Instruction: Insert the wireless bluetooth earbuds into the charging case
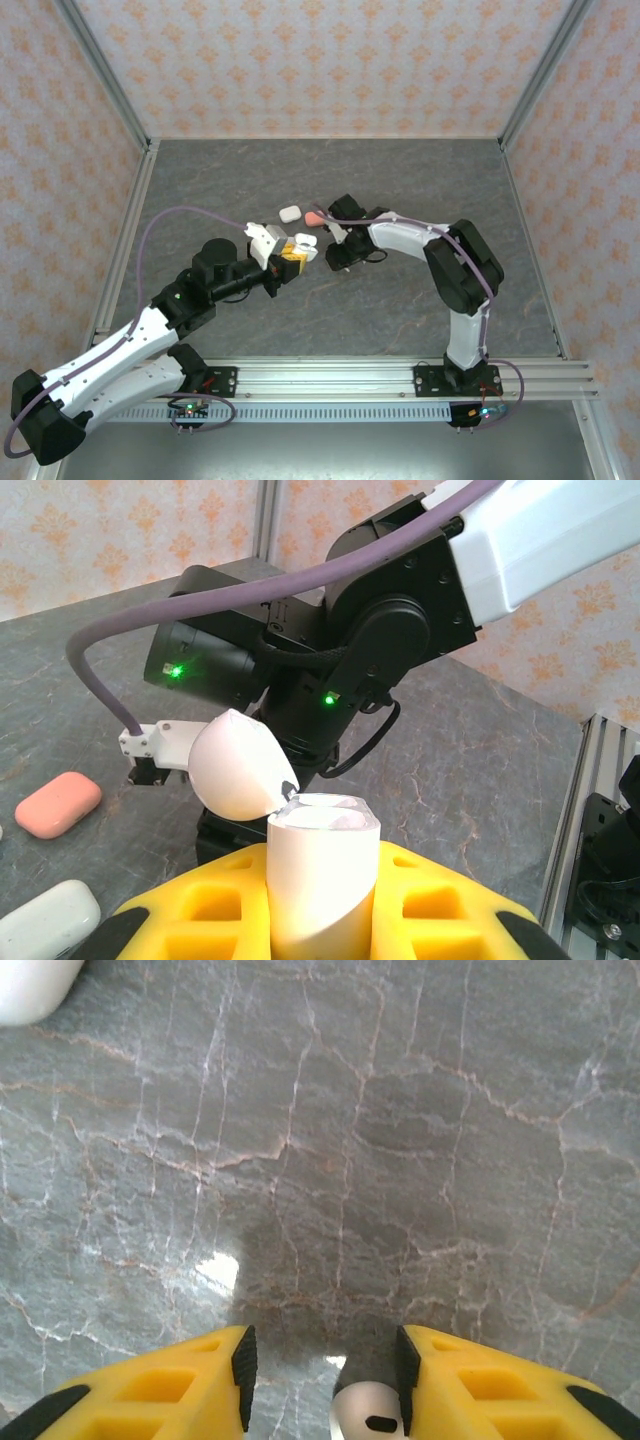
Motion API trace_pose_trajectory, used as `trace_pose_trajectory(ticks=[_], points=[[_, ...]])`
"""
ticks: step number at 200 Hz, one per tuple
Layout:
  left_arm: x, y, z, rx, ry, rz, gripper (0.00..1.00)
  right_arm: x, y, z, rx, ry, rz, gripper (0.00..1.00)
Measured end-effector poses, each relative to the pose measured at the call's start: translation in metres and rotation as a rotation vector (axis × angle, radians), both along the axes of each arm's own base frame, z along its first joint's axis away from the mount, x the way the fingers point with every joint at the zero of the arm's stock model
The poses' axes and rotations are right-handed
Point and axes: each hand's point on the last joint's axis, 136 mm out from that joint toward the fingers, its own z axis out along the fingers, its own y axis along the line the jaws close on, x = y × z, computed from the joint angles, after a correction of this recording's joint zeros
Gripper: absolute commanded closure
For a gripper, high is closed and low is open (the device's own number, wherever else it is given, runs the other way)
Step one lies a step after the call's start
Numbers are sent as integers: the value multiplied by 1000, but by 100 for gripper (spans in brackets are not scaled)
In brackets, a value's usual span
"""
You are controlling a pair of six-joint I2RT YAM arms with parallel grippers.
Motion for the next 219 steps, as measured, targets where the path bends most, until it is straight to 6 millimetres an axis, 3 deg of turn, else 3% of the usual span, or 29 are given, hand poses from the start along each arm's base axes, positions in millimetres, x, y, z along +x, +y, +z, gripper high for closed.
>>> trace_pose_trajectory(ticks=[156, 219], points=[[4, -3, -10, 22, 26, 0, 100, -25, -27, -2, -54, 36, -6, 63], [5, -4, -13, 27, 33, 0, 100, -25, -31, -1, -47, 46, -17, 66]])
